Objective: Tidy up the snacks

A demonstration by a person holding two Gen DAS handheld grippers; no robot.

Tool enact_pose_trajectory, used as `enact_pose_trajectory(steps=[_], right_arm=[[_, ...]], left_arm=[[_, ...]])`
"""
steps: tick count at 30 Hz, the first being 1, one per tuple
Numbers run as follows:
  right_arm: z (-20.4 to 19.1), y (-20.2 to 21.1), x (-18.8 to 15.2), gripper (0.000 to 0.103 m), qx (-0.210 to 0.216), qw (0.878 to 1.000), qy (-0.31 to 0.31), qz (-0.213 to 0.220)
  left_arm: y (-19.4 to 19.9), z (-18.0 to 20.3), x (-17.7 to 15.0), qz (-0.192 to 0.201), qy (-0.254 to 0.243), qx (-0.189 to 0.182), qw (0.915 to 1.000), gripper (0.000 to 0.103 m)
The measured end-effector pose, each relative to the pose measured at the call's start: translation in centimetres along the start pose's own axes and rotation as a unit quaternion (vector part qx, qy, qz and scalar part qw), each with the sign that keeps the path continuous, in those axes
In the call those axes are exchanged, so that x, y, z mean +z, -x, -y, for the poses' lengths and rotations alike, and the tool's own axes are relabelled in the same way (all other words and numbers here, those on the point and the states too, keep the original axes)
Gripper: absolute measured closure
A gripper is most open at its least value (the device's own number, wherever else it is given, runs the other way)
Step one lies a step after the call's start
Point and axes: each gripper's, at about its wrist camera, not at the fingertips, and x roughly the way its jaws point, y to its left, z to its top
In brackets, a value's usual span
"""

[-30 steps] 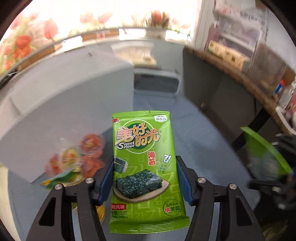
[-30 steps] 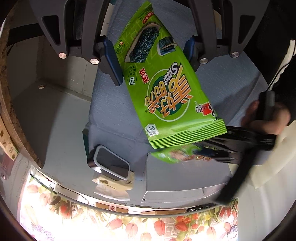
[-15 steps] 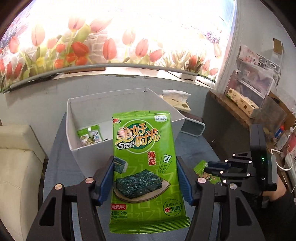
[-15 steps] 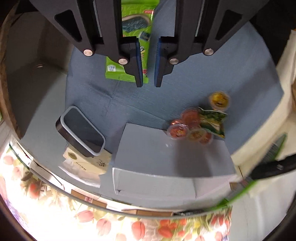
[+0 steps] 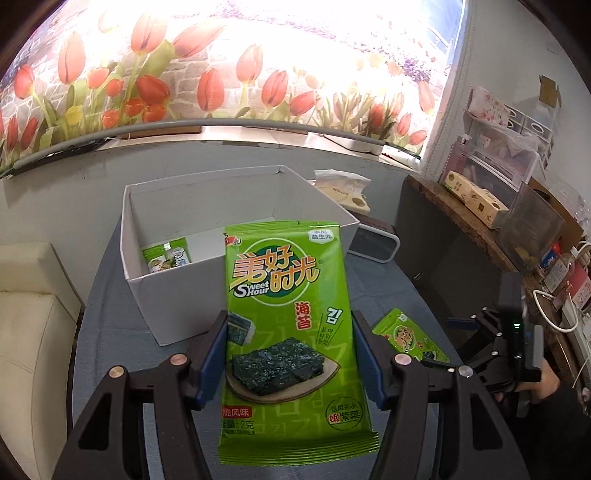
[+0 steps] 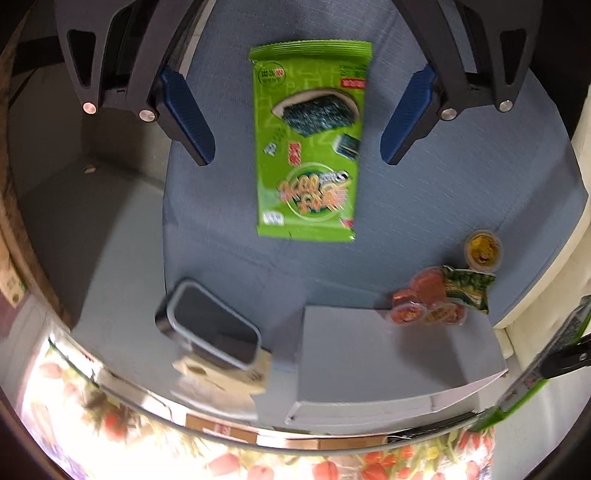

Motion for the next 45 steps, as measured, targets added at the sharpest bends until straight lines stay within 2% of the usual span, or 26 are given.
enact_pose_trajectory(steps=[13,15,16,17,22,27,35,40,45], right_arm=[[0.6,-3.2,-0.9,0.01,0.02,0.999,-0.03,-0.021],[0.5,-3.2,-0.8,0.012,0.017,0.999,-0.025,-0.02],[0.3,-3.1,-0.8,0.019,0.015,1.0,-0.019,-0.017],[0.1,-2.8,-0.8,0.031,0.017,1.0,-0.018,-0.012],[-0.2,-2.2,-0.7,0.034,0.016,1.0,-0.016,-0.015],[-0.5,0.3,0.3,0.035,0.009,1.0,-0.015,0.014],[-2.3,6.4,5.9,0.035,0.01,0.996,0.01,0.083],[-3.5,7.5,11.2,0.035,0.023,0.993,0.019,0.113],[-5.4,6.6,17.7,0.035,0.033,0.991,0.036,0.126]], left_arm=[[0.4,0.4,-0.5,-0.008,-0.009,0.005,0.9999,0.036],[0.5,0.4,-0.5,-0.008,-0.012,0.007,0.9999,0.036],[0.5,0.4,-0.5,-0.008,-0.012,0.007,0.9999,0.036],[0.5,0.4,-0.5,-0.008,-0.012,0.007,0.9999,0.036],[0.5,0.5,-0.6,-0.008,-0.014,0.006,0.9999,0.036],[0.6,0.4,-0.5,-0.006,-0.016,0.004,0.9998,0.036],[1.1,-0.1,1.1,0.012,-0.013,0.008,0.9998,0.036],[0.5,-1.9,3.8,0.027,0.008,0.022,0.9994,0.036],[-1.1,-4.5,6.8,0.032,0.027,0.04,0.9983,0.036]])
